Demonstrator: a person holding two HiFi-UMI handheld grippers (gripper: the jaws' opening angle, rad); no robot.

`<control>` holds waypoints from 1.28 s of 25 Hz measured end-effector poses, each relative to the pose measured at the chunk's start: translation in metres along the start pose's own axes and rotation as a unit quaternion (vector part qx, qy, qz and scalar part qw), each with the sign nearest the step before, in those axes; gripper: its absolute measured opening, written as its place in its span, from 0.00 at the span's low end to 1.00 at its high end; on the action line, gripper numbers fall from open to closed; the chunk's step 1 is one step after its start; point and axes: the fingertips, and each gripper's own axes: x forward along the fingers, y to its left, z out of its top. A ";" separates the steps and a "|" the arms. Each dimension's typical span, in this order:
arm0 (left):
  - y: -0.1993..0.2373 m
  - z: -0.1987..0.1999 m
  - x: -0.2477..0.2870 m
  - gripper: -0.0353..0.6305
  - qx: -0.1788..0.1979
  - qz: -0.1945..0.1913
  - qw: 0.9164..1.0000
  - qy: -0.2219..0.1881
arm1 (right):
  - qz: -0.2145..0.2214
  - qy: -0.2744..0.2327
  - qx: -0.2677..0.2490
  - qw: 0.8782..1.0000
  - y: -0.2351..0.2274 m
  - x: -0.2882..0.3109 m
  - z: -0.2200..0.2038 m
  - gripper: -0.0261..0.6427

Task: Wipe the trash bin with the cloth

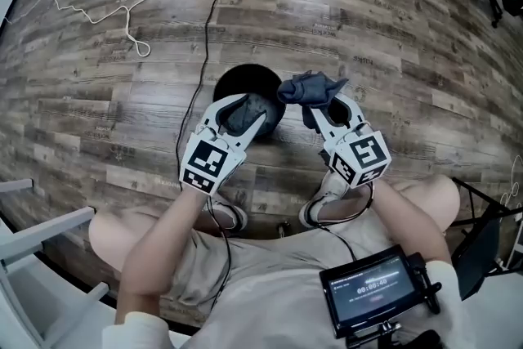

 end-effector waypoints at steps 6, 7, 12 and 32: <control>0.003 -0.018 0.002 0.34 -0.006 0.012 0.999 0.031 | 0.000 0.052 0.043 0.998 -0.004 0.004 -0.030 0.15; 0.004 -0.022 0.002 0.34 -0.008 0.017 0.999 0.039 | 0.000 0.059 0.051 0.997 -0.004 0.004 -0.033 0.15; 0.010 -0.031 0.002 0.34 -0.020 0.027 0.998 0.055 | 0.004 0.071 0.050 0.996 0.000 0.004 -0.038 0.15; -0.002 -0.055 0.009 0.34 -0.074 0.012 0.990 0.123 | 0.007 0.127 0.056 0.990 0.000 0.005 -0.059 0.15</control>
